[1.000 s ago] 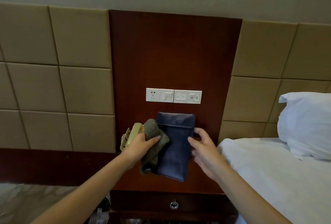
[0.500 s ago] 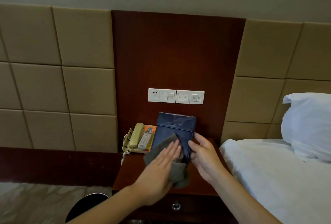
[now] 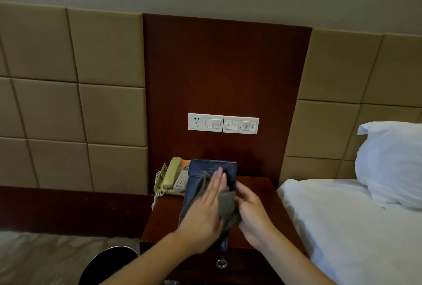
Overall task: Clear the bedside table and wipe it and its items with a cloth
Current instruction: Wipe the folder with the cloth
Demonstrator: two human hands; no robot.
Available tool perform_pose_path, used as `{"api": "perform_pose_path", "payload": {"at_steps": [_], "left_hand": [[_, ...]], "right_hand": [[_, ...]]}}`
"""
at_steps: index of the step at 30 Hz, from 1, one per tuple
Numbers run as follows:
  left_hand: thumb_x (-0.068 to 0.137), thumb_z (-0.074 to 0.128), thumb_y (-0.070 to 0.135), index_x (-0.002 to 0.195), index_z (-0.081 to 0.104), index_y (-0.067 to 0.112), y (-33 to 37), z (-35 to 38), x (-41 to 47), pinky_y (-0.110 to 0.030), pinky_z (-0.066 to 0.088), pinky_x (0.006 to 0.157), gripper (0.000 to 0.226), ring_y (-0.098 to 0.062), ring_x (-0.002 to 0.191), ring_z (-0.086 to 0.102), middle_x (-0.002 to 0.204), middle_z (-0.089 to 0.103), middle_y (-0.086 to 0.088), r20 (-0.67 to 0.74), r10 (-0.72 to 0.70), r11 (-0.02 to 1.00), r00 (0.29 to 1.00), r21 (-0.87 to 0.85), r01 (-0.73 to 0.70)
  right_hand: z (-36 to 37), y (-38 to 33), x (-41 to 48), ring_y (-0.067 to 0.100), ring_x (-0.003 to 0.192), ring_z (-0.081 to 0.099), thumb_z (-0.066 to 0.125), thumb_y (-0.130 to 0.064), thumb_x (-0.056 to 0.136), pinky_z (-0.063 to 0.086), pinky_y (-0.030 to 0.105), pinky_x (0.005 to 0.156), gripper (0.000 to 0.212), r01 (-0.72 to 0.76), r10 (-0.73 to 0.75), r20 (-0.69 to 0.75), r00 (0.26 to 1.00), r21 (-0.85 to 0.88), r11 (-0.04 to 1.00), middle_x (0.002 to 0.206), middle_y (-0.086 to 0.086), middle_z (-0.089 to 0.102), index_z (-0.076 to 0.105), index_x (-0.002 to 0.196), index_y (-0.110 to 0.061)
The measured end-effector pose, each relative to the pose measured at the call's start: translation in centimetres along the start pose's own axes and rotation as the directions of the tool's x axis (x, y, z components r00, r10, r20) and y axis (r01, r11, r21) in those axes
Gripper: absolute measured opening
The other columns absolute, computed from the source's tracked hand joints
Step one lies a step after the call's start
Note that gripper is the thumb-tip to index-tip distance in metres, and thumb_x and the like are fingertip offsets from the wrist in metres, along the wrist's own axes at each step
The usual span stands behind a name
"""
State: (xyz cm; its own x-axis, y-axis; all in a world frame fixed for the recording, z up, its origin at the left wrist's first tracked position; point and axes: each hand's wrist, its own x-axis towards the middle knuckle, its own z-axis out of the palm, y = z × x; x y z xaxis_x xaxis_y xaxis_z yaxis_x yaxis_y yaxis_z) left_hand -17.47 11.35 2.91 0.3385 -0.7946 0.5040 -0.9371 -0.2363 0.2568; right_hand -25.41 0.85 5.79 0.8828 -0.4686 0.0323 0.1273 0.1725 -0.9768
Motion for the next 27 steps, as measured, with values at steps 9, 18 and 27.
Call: {"api": "perform_pose_path", "payload": {"at_steps": [9, 18, 27], "left_hand": [[0.100, 0.029, 0.035, 0.149, -0.006, 0.021, -3.8, -4.1, 6.1, -0.028, -0.013, 0.114, 0.062, -0.006, 0.142, -0.015, 0.156, -0.013, 0.006, -0.156, -0.269, 0.943, 0.950, -0.244, 0.227], [0.096, 0.029, 0.032, 0.146, 0.000, 0.028, -0.9, -4.0, 7.2, -0.032, -0.009, 0.117, 0.058, -0.003, 0.141, -0.010, 0.152, -0.007, 0.015, -0.081, 0.055, 0.998, 0.995, 0.013, -0.054], [0.102, 0.026, 0.028, 0.146, -0.012, 0.028, -3.6, -4.4, 4.8, -0.041, -0.014, 0.116, 0.058, -0.008, 0.143, -0.018, 0.150, -0.021, 0.011, -0.033, -0.221, 0.973, 0.975, 0.066, 0.223]], "right_hand": [[-1.1, -1.6, 0.5, 0.016, 0.108, 0.063, 0.041, -0.003, 0.099, 0.050, 0.019, 0.072, 0.038, 0.087, -0.086, 0.012, 0.996, -0.208, 0.974, 0.117, -0.003, 0.068, 0.059, 0.119, -0.028], [-0.9, -0.3, 0.1, 0.015, 0.109, 0.062, 0.044, 0.000, 0.097, 0.050, 0.028, 0.090, 0.033, 0.112, -0.110, 0.027, 0.994, -0.340, 0.934, 0.114, -0.001, 0.067, 0.061, 0.105, -0.027], [-1.0, -1.6, 0.4, 0.013, 0.114, 0.058, 0.044, -0.002, 0.097, 0.048, 0.035, 0.096, 0.039, 0.082, -0.074, 0.041, 0.996, -0.297, 0.951, 0.123, -0.004, 0.064, 0.059, 0.115, -0.033]]}}
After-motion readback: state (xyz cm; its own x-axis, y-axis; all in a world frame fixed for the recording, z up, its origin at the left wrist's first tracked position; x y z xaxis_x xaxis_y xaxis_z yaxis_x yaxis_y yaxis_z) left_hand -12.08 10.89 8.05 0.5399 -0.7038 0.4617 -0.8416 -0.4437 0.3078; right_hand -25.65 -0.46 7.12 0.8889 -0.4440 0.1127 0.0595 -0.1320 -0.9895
